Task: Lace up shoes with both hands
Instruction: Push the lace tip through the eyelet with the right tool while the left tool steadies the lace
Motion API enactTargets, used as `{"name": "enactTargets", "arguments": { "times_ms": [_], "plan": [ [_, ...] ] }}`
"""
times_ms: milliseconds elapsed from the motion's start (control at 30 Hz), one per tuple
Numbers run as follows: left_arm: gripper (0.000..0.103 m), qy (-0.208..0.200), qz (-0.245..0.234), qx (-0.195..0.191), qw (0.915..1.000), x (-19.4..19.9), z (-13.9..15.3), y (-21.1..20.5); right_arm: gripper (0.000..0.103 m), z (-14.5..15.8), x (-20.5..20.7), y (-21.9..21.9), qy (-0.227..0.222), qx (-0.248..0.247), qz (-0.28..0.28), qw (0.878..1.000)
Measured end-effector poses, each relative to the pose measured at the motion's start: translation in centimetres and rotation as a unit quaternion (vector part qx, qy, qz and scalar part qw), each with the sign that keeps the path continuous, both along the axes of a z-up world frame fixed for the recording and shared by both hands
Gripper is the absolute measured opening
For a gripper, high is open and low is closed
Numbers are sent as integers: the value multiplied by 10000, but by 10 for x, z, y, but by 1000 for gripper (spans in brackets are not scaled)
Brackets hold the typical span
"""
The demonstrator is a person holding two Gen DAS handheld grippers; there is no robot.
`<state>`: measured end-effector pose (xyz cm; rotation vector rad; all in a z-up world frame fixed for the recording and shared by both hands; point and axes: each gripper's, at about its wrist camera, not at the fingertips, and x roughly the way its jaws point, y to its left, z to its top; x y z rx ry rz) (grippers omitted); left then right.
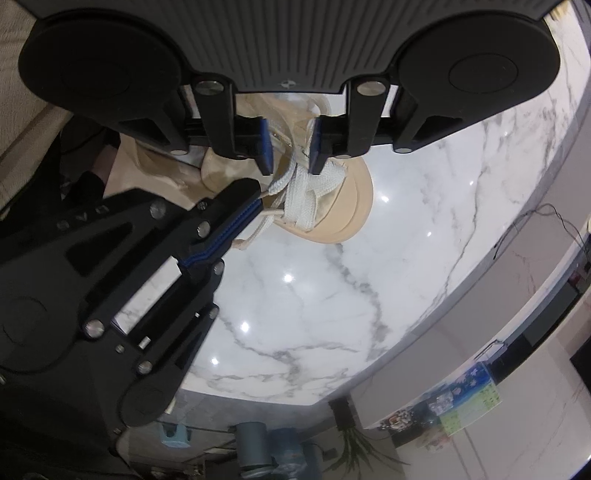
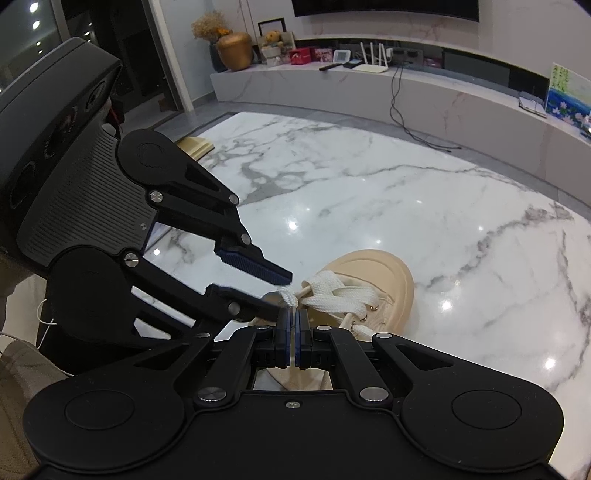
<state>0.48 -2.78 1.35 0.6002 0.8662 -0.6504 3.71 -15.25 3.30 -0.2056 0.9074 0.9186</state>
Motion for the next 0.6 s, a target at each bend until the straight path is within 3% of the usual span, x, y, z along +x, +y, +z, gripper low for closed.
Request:
{"name": "enactTargets", "arguments": {
  "times_ms": [300,600],
  "plan": [
    [24,-81,-425,167,9989,-5,2,-2,1,0,5,-4,-105,-202,346,9991],
    [25,-260,-712,146,9970,-3,1,-7,1,0,9,-13,52,21,488,9988]
  ]
}}
